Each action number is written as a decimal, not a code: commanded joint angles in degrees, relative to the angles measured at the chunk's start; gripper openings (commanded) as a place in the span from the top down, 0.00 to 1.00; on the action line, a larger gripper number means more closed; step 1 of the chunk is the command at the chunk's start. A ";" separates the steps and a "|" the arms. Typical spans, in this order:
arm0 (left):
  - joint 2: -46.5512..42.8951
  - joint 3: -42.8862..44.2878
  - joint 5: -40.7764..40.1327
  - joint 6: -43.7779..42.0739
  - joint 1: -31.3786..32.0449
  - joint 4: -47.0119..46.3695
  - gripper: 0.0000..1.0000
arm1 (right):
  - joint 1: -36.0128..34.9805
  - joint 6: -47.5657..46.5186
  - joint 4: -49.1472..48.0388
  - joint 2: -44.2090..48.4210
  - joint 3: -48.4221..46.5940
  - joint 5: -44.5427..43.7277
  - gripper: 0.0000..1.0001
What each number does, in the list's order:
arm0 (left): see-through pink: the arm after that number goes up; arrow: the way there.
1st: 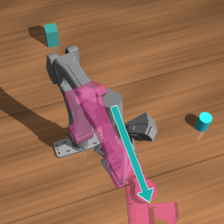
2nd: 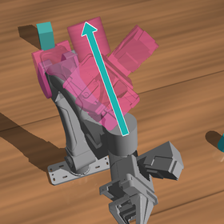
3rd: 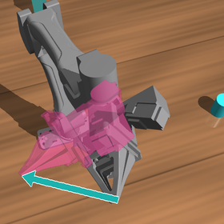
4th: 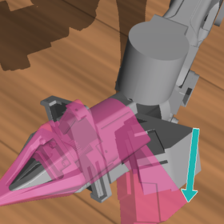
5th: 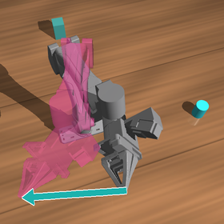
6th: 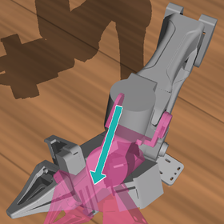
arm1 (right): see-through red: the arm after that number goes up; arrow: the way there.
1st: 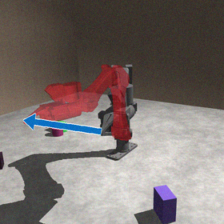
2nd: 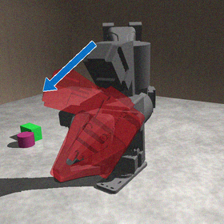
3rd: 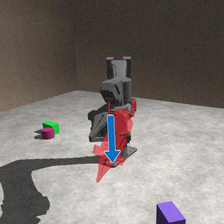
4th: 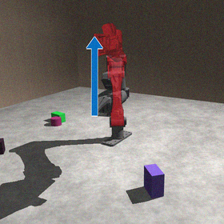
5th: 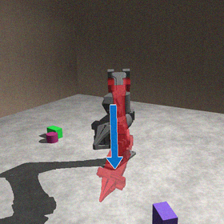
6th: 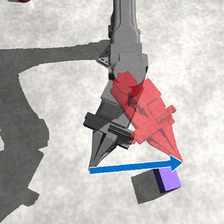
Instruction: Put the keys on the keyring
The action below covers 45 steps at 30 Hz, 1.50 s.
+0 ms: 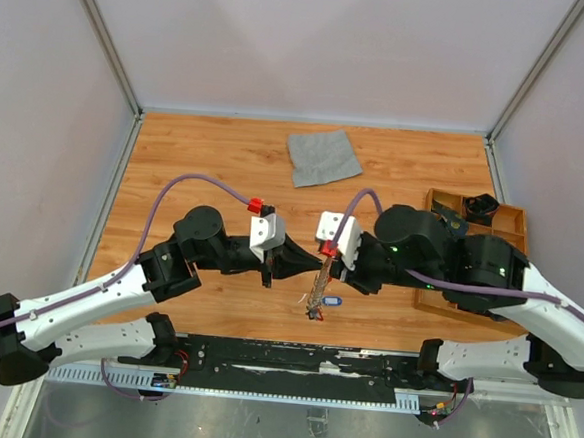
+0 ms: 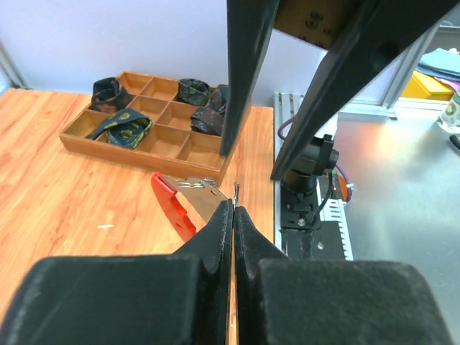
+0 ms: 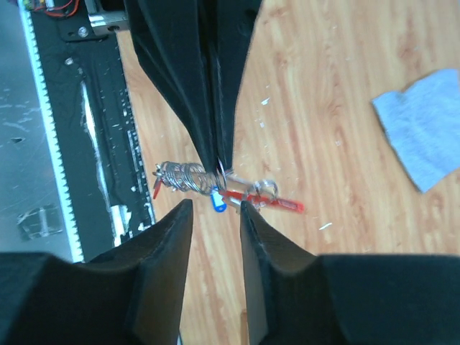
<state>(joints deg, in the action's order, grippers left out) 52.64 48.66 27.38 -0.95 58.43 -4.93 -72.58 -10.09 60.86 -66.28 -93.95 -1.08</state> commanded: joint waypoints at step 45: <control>-10.98 -4.50 -21.58 2.02 0.41 -0.34 0.99 | 20.46 70.90 -53.46 4.70 67.16 1.47 0.64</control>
<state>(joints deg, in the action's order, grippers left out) 42.33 44.01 5.98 1.32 58.63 -2.74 -51.22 57.12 9.72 -60.01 -27.03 3.77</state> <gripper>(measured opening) 0.014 0.359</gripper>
